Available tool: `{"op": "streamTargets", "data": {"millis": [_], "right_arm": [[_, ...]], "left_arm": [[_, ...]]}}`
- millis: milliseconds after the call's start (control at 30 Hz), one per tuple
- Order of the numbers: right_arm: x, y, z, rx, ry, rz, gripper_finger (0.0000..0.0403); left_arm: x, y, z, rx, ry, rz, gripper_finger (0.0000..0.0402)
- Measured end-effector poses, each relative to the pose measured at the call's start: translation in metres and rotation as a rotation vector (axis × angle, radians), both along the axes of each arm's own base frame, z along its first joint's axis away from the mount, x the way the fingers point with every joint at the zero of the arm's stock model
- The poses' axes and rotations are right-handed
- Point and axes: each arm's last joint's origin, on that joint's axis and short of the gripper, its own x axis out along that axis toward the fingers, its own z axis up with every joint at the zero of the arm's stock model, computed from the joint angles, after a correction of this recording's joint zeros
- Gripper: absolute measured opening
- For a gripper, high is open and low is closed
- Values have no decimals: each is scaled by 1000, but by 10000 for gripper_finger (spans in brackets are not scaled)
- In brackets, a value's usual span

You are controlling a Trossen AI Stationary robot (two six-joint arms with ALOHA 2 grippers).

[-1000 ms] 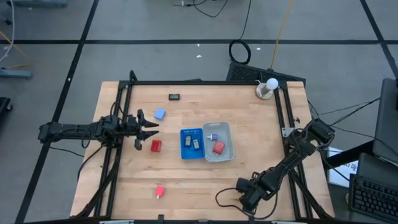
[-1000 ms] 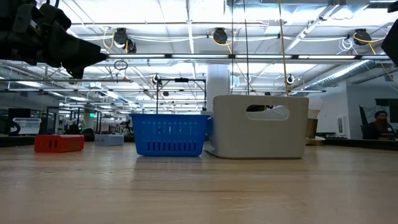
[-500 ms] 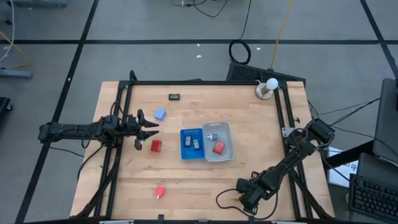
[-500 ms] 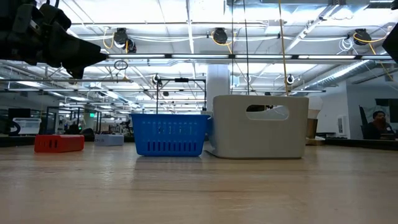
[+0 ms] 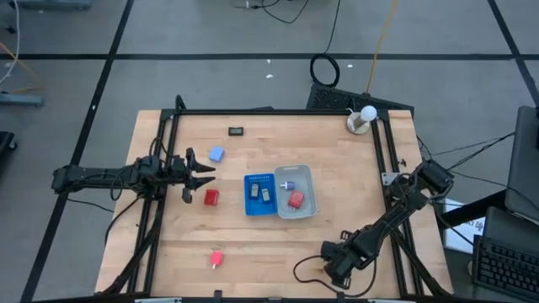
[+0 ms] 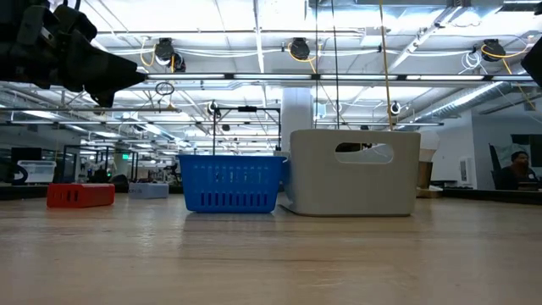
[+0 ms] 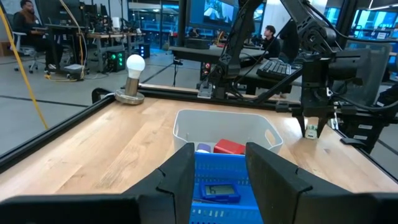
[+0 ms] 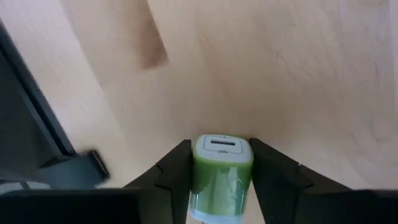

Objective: Pick & Place Office items
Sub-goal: Put the green charger adapter into the gray bin

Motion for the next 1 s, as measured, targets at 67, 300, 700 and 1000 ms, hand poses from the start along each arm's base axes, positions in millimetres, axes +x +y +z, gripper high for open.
{"op": "streamTargets", "data": {"millis": [67,300,700,1000], "right_arm": [[-2,-2,3,-4,7,3,131],[-10,-12,33,-15,-76,-11,134],[-26,-41,92,-180,-425,-10,132],[-45,-70,98,-396,-574,36,131]], "left_arm": [[0,0,0,0,0,0,145],[0,0,0,0,0,0,145],[0,0,0,0,0,0,145],[0,0,0,0,0,0,145]]}}
